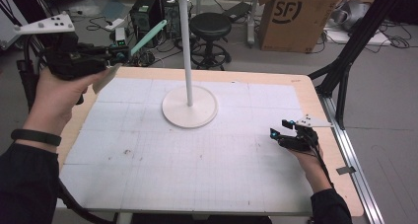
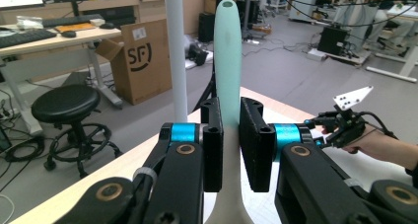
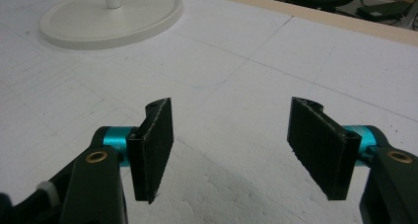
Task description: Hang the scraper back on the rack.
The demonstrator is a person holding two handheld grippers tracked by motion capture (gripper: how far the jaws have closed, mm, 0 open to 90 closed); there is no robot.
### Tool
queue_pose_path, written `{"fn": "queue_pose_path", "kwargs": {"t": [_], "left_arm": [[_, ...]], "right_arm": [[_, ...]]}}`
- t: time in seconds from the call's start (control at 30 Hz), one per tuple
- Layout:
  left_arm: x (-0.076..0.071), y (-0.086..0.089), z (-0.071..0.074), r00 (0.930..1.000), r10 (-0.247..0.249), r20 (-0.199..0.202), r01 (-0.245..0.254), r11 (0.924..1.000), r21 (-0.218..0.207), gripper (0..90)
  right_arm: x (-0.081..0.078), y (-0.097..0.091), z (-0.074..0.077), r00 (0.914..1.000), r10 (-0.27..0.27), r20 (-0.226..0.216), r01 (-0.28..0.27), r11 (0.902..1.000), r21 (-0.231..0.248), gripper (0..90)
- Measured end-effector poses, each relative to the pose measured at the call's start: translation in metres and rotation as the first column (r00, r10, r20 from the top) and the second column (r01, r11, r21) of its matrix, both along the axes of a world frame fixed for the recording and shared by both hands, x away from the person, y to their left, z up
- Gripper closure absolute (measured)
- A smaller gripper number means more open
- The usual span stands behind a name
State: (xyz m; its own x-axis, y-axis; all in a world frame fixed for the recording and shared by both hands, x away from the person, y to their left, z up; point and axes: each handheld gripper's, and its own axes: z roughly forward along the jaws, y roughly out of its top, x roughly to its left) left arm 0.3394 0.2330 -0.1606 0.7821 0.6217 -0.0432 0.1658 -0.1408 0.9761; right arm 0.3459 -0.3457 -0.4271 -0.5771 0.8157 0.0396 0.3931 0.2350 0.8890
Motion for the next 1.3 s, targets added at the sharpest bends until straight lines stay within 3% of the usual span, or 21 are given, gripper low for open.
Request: {"fn": "queue_pose_path", "kwargs": {"t": [0.27,0.63,0.93,1.3], "left_arm": [[0.017,0.002,0.015,0.9987,-0.050,-0.005,0.050,0.9982,-0.033,80.4],[0.039,0.002,0.019,0.9983,-0.055,-0.021,0.054,0.9978,-0.039,80.4],[0.043,0.002,0.019,0.9989,-0.047,-0.001,0.047,0.9973,-0.055,80.3],[0.045,0.002,0.018,0.9993,-0.036,-0.009,0.036,0.9983,-0.046,80.3]], "right_arm": [[0.000,0.000,0.000,1.0000,0.000,-0.002,0.000,1.0000,-0.004,33.8],[0.001,0.000,-0.001,1.0000,0.002,-0.001,-0.002,1.0000,-0.007,33.9],[0.000,0.000,-0.001,1.0000,0.005,-0.007,-0.005,1.0000,-0.006,34.1],[0.000,0.001,-0.001,1.0000,0.009,-0.005,-0.009,0.9999,-0.011,34.3]]}}
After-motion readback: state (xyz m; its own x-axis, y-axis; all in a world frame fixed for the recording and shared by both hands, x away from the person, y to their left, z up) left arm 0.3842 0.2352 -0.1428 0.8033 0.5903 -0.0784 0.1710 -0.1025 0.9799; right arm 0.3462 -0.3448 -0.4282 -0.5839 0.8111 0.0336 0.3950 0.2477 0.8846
